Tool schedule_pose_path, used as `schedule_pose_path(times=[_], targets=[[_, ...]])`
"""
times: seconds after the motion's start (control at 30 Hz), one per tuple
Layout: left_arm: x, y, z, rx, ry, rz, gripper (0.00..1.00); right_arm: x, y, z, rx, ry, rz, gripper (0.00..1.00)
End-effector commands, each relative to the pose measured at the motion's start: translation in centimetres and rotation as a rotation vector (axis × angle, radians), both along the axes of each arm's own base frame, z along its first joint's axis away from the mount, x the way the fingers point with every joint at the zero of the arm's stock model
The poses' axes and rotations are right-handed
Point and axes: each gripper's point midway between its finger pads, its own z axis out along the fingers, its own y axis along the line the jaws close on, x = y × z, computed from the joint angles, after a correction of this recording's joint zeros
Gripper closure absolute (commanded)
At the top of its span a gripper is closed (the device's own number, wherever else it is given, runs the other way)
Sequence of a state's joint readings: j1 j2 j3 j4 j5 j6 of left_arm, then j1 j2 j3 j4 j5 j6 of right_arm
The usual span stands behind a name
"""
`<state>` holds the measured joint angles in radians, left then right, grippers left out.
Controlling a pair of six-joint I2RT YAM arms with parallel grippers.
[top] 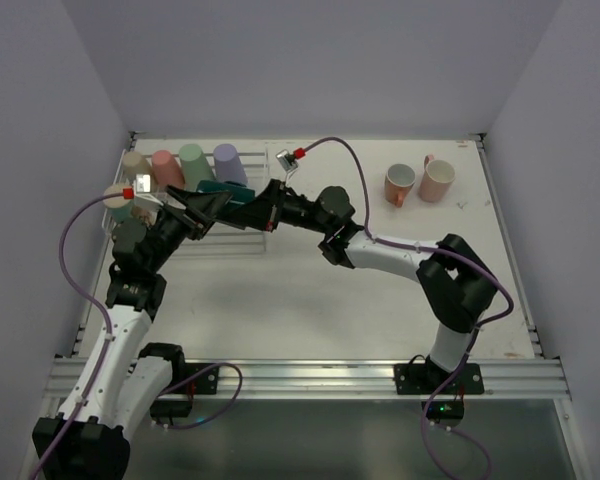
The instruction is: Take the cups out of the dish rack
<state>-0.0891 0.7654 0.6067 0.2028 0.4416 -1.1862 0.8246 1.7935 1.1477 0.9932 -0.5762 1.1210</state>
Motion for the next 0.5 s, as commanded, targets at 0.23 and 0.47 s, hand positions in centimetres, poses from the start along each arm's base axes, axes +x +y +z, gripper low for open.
schedule_pose_path(times=[0.23,0.47], targets=[[-1.4,-0.4,4.8,-0.022,-0.175,-0.025,0.04,-1.2,-2.0,4.0,0.089,-0.108,-0.055,1.0],[-1.2,1.0,5.4,0.138,-0.194,0.063,0.0,-0.4,-4.8,5.1,0.106,-0.124,-0.125,1.0]])
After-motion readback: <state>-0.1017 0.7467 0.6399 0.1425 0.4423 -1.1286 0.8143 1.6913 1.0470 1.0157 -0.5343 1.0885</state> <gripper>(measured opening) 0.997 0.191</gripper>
